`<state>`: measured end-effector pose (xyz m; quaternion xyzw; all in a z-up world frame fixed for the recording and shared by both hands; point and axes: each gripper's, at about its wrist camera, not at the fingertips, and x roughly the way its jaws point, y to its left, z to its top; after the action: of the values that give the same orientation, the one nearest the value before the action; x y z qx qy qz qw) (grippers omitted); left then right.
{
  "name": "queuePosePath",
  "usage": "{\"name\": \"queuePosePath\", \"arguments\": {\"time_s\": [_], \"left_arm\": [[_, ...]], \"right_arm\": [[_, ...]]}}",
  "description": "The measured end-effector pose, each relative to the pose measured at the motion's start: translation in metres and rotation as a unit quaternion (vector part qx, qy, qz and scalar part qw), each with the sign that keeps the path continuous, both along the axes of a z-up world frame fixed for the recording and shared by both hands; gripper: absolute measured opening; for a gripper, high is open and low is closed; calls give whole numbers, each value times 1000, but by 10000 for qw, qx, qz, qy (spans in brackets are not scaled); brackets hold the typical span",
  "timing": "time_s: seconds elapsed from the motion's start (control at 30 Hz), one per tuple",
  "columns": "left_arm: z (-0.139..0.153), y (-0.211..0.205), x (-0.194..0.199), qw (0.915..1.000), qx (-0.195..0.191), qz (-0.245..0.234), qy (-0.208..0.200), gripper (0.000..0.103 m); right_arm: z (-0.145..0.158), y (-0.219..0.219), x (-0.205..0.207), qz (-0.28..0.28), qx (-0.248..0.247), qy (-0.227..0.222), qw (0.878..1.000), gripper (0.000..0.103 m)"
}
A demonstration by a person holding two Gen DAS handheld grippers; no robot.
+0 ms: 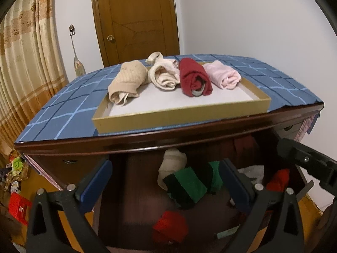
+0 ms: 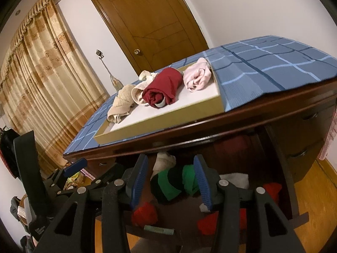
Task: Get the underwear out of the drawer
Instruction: 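Move both tools back down into the open drawer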
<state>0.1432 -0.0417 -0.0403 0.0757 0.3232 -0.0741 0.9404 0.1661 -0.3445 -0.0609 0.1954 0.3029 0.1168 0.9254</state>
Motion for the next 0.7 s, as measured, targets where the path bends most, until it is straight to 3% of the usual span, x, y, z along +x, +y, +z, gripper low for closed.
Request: {"name": "queuePosePath", "arguments": {"time_s": [0.7], "left_arm": [[-45, 35, -5, 9979, -139, 115, 623, 103]], "right_arm": [[-44, -20, -4, -87, -65, 660, 9978, 48]]}}
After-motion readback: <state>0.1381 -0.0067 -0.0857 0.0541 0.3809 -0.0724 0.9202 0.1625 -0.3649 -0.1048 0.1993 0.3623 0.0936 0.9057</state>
